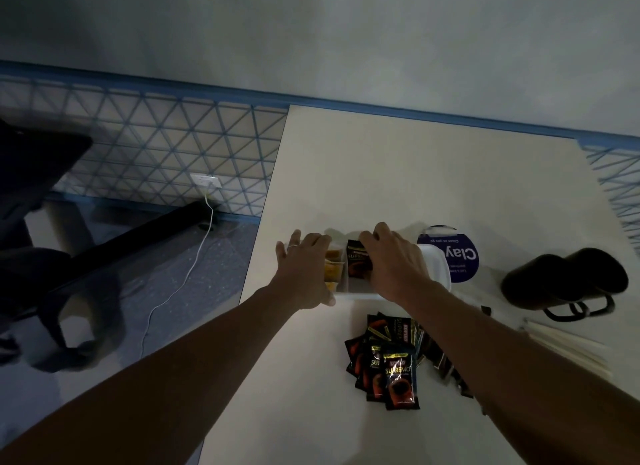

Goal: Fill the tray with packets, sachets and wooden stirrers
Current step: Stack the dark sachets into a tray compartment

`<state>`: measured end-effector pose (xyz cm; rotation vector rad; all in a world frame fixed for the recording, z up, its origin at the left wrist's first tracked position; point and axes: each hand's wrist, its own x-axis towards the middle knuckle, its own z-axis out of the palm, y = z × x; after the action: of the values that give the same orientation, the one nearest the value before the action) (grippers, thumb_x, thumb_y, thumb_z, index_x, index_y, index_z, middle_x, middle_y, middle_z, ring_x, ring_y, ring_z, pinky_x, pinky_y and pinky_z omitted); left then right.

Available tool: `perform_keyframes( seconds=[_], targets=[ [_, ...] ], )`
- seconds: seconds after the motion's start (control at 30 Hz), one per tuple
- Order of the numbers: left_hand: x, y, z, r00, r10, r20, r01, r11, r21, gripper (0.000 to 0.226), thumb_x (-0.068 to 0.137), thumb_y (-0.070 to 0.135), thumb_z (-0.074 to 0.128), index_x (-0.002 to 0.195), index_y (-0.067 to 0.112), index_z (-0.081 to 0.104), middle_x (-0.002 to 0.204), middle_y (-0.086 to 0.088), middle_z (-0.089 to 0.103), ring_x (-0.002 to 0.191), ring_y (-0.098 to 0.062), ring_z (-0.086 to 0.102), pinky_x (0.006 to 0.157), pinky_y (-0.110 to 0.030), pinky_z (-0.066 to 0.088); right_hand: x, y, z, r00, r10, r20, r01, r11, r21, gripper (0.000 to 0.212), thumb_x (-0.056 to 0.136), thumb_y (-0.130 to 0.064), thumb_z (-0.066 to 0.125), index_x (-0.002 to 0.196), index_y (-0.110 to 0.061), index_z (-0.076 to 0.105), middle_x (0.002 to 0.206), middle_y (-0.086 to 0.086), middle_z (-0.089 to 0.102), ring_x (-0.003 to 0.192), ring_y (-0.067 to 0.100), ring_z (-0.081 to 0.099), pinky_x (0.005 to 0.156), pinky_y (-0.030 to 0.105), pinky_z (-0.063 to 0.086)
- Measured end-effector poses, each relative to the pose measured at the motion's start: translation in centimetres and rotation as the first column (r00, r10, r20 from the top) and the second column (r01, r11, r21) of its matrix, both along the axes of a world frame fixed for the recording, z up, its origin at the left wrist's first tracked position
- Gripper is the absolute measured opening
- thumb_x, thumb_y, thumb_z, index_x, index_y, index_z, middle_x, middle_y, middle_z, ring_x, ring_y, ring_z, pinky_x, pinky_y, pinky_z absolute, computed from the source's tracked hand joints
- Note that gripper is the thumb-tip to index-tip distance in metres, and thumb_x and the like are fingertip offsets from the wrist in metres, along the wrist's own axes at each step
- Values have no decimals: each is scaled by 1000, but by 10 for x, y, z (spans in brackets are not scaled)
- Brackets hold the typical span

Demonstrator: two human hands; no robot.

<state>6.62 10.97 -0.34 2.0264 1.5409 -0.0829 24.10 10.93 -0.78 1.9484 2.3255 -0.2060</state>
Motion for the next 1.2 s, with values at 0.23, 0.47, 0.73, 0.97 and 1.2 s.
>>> perform_keyframes(
  seconds=[0.23, 0.47, 0.73, 0.97, 1.2],
  targets=[
    [0, 0, 2, 1000, -3, -9, 3, 1000, 8, 106, 66, 36, 86, 150, 18, 24, 157, -3, 25, 149, -35, 4, 119, -57, 5, -3, 0, -4, 999, -34, 34, 32, 998, 53, 48, 80, -12, 71, 123, -17, 51, 111, 7, 50, 90, 22, 59, 60, 30, 40],
    [-1, -1, 4, 999, -14, -31, 14, 1000, 6, 111, 65, 38, 86, 152, 18, 20, 159, -3, 22, 149, -35, 1, 119, -56, 4, 8, -3, -4, 993, -65, -99, 70, 996, 52, 51, 81, -19, 73, 127, -20, 50, 118, 6, 48, 93, 25, 62, 63, 32, 48],
    [6, -14, 19, 974, 63, 215, -105, 977, 188, 98, 59, 37, 89, 143, 16, 42, 145, -3, 42, 137, -27, 29, 113, -38, 27, 29, -30, 13, 956, -56, -289, 121, 969, 214, 45, 86, -27, 71, 128, -24, 55, 122, 2, 52, 93, 21, 65, 64, 33, 53],
    [35, -56, 24, 890, 121, 439, -242, 943, 230, 42, 70, 25, 84, 109, 15, 69, 101, -1, 68, 90, -15, 62, 82, -28, 51, 46, -77, 15, 896, 40, -442, 87, 961, 264, 24, 82, -22, 74, 106, -19, 70, 100, -5, 65, 79, 6, 60, 62, 27, 53],
    [49, -106, -3, 917, 205, 342, -233, 972, 42, 34, 78, 24, 79, 107, 13, 65, 96, 1, 68, 82, -10, 62, 72, -19, 46, 63, -126, -3, 900, -63, -431, 38, 997, -66, 45, 83, -37, 74, 126, -26, 61, 116, -10, 60, 90, -3, 55, 78, 23, 48]
  ],
)
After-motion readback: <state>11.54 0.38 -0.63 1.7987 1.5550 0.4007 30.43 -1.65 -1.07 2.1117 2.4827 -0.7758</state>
